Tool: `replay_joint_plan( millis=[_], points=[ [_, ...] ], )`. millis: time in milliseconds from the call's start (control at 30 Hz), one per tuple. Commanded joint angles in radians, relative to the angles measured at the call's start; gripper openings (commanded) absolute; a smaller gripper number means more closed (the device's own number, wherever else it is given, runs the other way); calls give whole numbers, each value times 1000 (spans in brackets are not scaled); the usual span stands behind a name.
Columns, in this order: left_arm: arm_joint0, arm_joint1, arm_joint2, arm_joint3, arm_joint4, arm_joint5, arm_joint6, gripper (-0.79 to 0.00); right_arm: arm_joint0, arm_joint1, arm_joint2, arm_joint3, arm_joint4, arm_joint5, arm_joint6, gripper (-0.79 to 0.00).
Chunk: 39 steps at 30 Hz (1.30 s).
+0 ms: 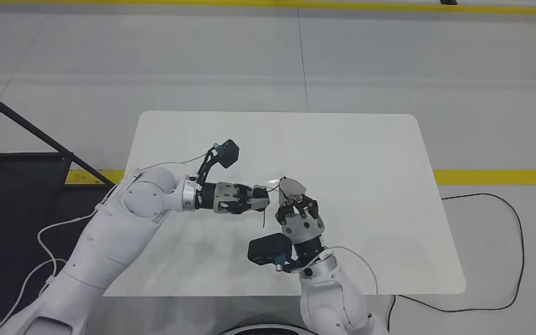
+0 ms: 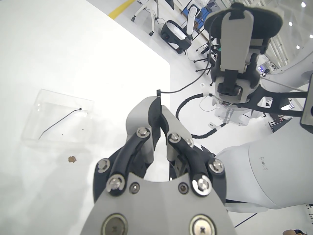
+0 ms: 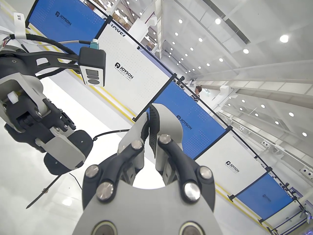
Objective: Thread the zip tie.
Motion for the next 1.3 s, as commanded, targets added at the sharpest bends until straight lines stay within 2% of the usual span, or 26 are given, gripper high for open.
replay_joint_plan(
  millis=[0, 333, 600, 900, 1267],
  points=[
    [0, 1, 0, 2, -8, -4, -4, -785, 3, -3, -2, 4, -9, 10, 10, -785],
    [-5, 4, 8, -3, -10, 18, -17, -785, 12, -16, -15, 17, -47, 73, 36, -785],
    [-11, 6, 13, -1, -17, 31, -19, -785, 17, -22, -24, 24, -88, 43, 36, -785],
    [-18, 6, 13, 20, -75, 38, -18, -785, 20, -20, -37, 20, -142, -110, 22, -785],
    [-25, 5, 13, 38, -118, 41, -16, -785, 0, -4, 1, -14, -92, -312, -59, -785]
  ],
)
